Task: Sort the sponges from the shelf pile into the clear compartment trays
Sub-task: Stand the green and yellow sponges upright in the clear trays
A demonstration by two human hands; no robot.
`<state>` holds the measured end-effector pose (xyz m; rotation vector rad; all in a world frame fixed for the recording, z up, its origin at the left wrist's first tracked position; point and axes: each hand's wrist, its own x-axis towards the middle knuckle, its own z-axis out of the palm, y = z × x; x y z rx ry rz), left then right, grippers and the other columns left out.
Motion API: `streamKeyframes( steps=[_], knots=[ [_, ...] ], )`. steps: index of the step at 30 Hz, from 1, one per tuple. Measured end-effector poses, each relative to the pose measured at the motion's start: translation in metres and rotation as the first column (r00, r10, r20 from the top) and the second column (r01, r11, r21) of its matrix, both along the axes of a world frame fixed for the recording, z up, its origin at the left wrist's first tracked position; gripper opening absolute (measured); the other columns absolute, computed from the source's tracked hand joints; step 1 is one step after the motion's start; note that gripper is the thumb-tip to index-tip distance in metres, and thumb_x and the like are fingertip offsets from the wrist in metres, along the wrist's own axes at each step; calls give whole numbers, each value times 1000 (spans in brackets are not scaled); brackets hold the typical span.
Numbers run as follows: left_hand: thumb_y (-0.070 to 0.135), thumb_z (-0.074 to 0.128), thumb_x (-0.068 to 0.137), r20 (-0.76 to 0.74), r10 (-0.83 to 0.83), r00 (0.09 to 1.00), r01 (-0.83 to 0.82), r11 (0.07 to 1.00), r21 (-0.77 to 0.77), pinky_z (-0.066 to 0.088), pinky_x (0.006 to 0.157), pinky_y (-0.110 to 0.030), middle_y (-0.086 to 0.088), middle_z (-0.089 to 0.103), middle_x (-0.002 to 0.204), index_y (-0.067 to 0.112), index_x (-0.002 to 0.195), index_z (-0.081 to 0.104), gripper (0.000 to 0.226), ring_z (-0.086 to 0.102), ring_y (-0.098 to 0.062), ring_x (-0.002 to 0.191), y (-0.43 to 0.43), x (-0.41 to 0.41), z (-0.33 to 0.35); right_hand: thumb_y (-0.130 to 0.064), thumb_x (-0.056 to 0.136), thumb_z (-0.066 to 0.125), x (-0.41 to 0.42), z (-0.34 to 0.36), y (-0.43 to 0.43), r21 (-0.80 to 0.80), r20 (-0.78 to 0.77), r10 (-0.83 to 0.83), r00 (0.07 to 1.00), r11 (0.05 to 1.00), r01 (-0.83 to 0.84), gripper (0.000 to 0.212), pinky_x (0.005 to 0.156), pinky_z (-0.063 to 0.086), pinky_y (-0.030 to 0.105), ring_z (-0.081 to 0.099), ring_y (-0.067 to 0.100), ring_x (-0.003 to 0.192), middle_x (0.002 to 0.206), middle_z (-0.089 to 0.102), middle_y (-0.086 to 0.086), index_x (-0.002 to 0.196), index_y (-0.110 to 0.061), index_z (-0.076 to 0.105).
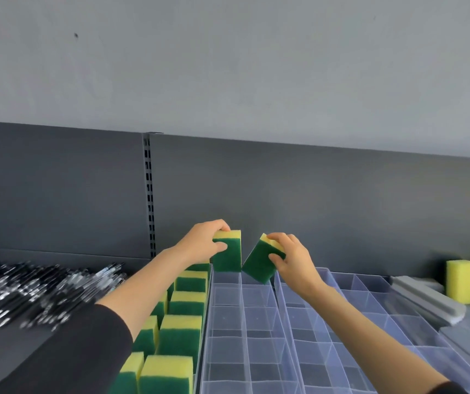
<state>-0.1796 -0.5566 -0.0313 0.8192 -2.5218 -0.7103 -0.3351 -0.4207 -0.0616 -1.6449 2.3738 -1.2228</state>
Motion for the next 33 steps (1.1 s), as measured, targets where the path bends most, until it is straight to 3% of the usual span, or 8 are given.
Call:
streamKeyframes(
  steps=[5,9,12,15,21,26,29,33],
  knots=[
    [14,56,91,9,40,999,-40,999,9,43,65,-21,-2,58,107,19,116,52,27,60,-24,88,-7,3,2,-8,93,49,-5,2,-9,7,-51,39,998,999,-39,37,91,45,28,48,18,105,125,49,6,129,-16,46],
    [13,55,91,14,53,999,-53,998,21,40,59,-20,-2,57,100,18,115,51,25,52,-13,71,-6,-1,-3,-7,93,48,-9,-2,-13,38,-69,45,997,998,-42,37,89,43,24,49,20,109,126,48,6,129,-16,45],
    [12,54,92,7,60,998,-60,998,33,35,54,-19,6,51,84,16,114,51,23,46,-8,62,-6,-5,-9,-7,93,47,-14,-6,-16,55,-57,52,997,997,-49,36,89,44,24,49,20,110,127,48,7,128,-16,46],
    [13,54,92,10,74,997,-74,997,33,35,54,-21,4,53,83,19,110,50,20,45,-10,58,-9,-5,-10,-7,93,48,-17,-6,-18,55,-35,57,998,997,-55,36,89,45,25,48,20,110,127,48,7,128,-15,46],
    [14,55,91,-26,73,997,-72,997,37,48,72,-31,-3,61,104,22,108,52,19,62,-29,91,-6,6,-2,-5,92,49,-17,-1,-13,6,-21,78,997,997,-78,35,85,42,23,44,13,101,125,49,8,127,-14,47],
    [14,52,93,-57,65,996,-65,998,-1,43,64,-22,2,58,102,20,111,51,19,57,-19,81,5,22,5,-5,92,49,-3,8,-6,-36,-12,106,994,994,-106,35,85,43,23,43,12,100,125,49,9,126,-14,48],
    [14,51,93,-90,57,994,-59,998,-17,45,68,-23,2,59,104,19,111,52,19,59,-20,90,10,34,11,-5,93,48,8,14,-2,-67,-16,117,993,991,-117,35,86,43,24,43,12,100,124,49,8,126,-14,49],
    [14,50,93,-160,52,986,-61,997,-46,41,72,-21,7,57,107,20,116,53,23,53,-10,96,20,61,24,-5,93,47,30,22,12,-130,-13,139,990,982,-140,34,84,40,22,44,13,99,116,49,4,125,-15,51]
  ],
)
